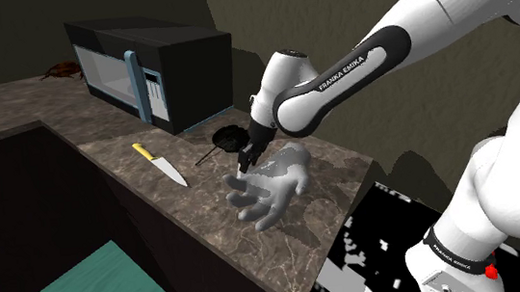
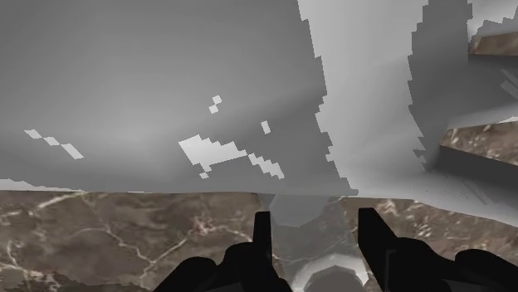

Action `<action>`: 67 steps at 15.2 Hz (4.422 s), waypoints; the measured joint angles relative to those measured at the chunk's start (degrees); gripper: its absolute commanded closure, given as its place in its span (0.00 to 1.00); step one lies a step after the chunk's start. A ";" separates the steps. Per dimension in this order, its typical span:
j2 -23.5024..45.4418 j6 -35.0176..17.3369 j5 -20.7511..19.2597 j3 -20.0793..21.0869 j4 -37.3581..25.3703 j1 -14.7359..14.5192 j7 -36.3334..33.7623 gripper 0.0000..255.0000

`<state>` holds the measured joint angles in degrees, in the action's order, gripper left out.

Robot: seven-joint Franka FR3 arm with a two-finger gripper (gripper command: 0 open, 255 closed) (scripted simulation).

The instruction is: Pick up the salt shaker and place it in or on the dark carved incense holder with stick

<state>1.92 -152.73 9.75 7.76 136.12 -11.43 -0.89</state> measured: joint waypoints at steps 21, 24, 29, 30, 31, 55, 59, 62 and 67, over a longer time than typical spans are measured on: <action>-6.96 10.96 -0.80 -0.37 -4.00 0.34 -1.16 1.00; -8.10 13.27 -1.01 -0.34 -5.19 0.34 -1.60 1.00; -5.84 16.46 -1.22 -1.59 -10.40 1.37 0.19 1.00; -4.78 16.89 -1.18 -2.02 -11.80 1.73 0.96 1.00; -3.28 17.69 -1.19 -2.52 -14.00 2.18 1.84 1.00; 21.67 20.22 0.42 -6.04 -40.16 7.72 11.89 1.00; 22.86 17.90 0.68 -5.92 -39.01 7.72 12.30 1.00; 22.97 17.60 0.72 -5.91 -38.84 7.74 12.37 1.00; 22.97 17.56 0.73 -5.91 -38.81 7.74 12.38 0.00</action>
<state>24.89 -135.17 10.48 1.85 97.31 -3.69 11.49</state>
